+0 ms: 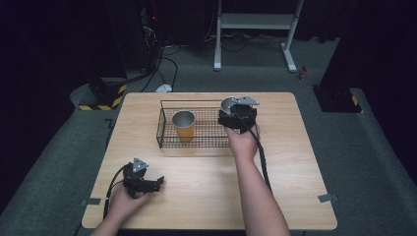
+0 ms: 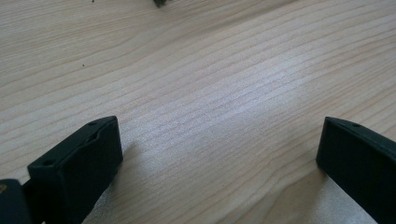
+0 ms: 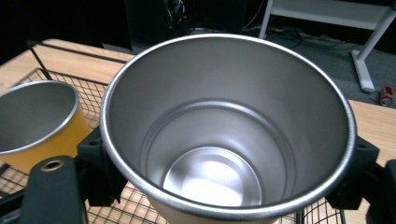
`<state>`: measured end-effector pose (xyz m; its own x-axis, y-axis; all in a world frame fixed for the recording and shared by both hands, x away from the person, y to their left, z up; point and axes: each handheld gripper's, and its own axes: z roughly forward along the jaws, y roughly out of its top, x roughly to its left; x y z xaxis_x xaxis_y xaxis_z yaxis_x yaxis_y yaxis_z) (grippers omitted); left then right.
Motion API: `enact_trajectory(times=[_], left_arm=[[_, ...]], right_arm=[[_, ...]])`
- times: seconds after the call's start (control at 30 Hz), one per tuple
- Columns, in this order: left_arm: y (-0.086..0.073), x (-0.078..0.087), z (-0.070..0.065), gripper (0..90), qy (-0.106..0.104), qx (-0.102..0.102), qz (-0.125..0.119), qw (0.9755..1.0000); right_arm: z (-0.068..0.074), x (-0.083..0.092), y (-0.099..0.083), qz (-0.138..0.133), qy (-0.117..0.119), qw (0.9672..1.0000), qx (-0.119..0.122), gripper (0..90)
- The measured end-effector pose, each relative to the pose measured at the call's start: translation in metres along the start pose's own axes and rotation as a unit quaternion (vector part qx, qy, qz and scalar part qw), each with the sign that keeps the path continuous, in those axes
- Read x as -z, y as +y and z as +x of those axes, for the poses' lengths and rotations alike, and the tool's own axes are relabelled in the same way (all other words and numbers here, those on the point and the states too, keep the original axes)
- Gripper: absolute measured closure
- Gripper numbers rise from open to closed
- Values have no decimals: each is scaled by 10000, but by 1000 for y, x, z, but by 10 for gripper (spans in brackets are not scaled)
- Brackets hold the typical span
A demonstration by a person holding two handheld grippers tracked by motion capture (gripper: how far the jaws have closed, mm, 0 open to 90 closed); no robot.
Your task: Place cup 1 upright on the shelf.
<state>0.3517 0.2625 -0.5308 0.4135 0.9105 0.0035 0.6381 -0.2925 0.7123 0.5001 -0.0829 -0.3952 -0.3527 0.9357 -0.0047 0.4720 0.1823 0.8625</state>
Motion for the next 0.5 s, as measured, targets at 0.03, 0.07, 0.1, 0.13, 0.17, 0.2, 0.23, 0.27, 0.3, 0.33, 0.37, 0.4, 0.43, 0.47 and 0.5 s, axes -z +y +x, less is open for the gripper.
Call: enact_trajectory(times=[0.03,0.07,0.1,0.13,0.17,0.2,0.23,0.27,0.3,0.33,0.37,0.4,0.43,0.47,0.5], left_arm=[[0,0,0,7,1,-5,2,10000],[0,0,0,7,0,0,0,10000],[0,0,0,7,0,0,1,10000],[0,0,0,7,4,-9,-3,10000],[0,0,0,7,3,-7,-3,10000],[0,0,0,7,3,-7,-3,10000],[0,0,0,7,0,2,-4,10000],[0,0,0,7,2,-4,-1,10000],[0,0,0,7,3,-9,0,10000],[0,0,0,7,0,-2,-2,10000],[0,0,0,7,0,-3,1,10000],[0,0,0,7,4,-12,0,10000],[0,0,0,7,0,-4,0,10000],[0,0,0,7,6,-12,2,10000],[0,0,0,7,3,-7,3,10000]], right_arm=[[1,-2,0,45,-15,10000,1,184],[0,-5,-1,75,-24,10000,34,184],[1,-7,-2,111,-28,9999,15,184],[1,-10,-4,178,-28,9998,16,184],[1,-13,-5,217,-31,9998,31,184],[1,-13,-5,217,-31,9998,31,184],[2,-19,-9,379,-63,9993,41,184],[2,-22,-10,434,-70,9990,56,184],[2,-25,-13,498,-79,9987,76,184],[2,-28,-16,584,-83,9982,97,184],[3,-31,-19,677,-113,9976,90,183],[3,-33,-21,740,-124,9971,104,184],[2,-36,-23,815,-132,9965,109,184],[2,-39,-26,860,-129,9961,127,184],[2,-41,-28,922,-135,9956,116,184]])
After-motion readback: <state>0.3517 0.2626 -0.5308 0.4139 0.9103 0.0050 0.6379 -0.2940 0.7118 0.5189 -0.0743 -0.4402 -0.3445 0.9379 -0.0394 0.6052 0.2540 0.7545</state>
